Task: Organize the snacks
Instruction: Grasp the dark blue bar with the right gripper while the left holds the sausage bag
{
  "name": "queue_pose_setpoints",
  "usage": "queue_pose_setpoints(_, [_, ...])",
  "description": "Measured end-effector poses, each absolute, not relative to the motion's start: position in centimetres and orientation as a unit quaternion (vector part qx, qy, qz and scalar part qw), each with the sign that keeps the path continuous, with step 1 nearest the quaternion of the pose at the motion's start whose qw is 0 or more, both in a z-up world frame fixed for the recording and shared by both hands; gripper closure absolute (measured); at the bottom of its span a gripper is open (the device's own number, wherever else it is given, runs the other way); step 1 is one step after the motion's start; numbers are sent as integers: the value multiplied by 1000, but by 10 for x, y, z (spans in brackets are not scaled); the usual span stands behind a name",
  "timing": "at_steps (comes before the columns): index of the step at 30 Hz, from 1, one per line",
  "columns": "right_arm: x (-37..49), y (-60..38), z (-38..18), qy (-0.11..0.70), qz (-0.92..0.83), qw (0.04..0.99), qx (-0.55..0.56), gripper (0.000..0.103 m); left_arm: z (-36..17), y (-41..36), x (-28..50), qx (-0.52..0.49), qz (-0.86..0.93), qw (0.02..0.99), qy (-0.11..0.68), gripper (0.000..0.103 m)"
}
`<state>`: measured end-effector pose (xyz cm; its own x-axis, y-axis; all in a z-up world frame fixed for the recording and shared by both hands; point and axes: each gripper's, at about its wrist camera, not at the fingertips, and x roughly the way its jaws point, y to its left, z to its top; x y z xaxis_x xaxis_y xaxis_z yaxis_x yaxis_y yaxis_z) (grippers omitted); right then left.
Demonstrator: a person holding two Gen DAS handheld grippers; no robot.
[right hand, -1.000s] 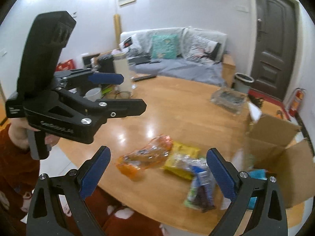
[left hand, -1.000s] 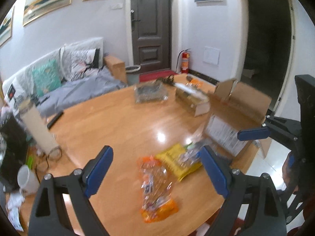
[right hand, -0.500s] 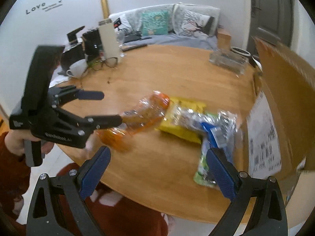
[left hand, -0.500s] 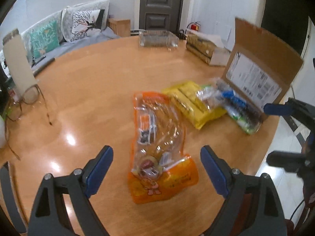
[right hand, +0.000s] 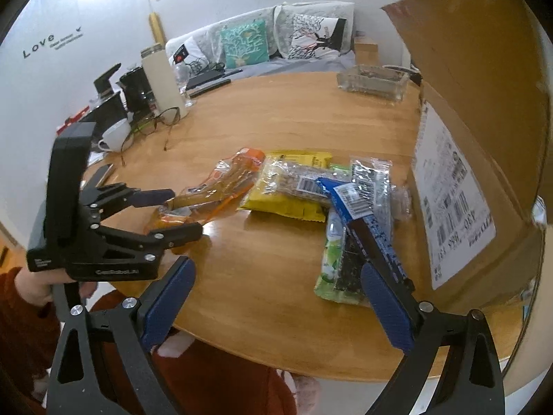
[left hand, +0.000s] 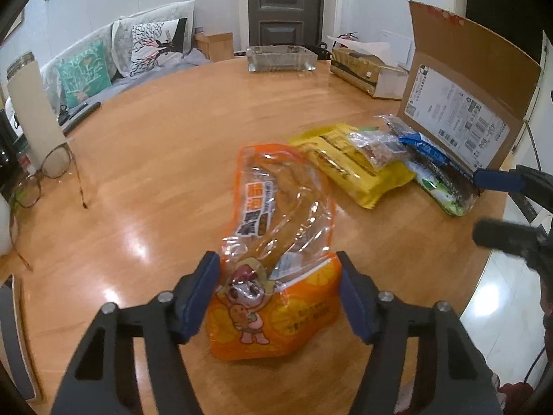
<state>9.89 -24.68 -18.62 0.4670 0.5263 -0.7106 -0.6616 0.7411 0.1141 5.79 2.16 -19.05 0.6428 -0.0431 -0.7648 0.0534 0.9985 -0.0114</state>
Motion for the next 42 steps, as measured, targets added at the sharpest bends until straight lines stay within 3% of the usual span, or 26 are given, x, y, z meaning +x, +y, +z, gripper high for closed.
queue_pose_setpoints(8, [105, -247, -181, 329, 274, 897, -110, 42, -188, 32, 51, -2, -25, 907, 420, 41])
queue_pose_setpoints(17, [119, -229, -202, 332, 190, 905, -185, 49, -190, 35, 49, -16, -20, 910, 415, 40])
queue_pose_setpoints(19, [123, -234, -204, 353, 202, 902, -146, 52, -190, 37, 47, -18, -20, 910, 414, 40])
queue_pose_setpoints(22, [122, -238, -200, 366, 227, 896, -107, 64, -190, 38, 45, -19, -19, 911, 412, 40])
queue_pose_setpoints(29, [129, -241, -199, 377, 227, 895, -75, 66, -190, 39, 45, -25, -16, 911, 411, 41])
queue_pose_setpoints(35, [127, -240, -197, 362, 230, 899, -91, 88, -187, 45, 42, -33, -12, 913, 406, 42])
queue_pose_setpoints(36, [127, -240, -195, 361, 231, 899, -85, 88, -185, 46, 42, -35, -15, 914, 403, 50])
queue_pose_setpoints(42, [119, -241, -185, 354, 251, 898, -78, 88, -180, 49, 42, -29, -11, 914, 405, 51])
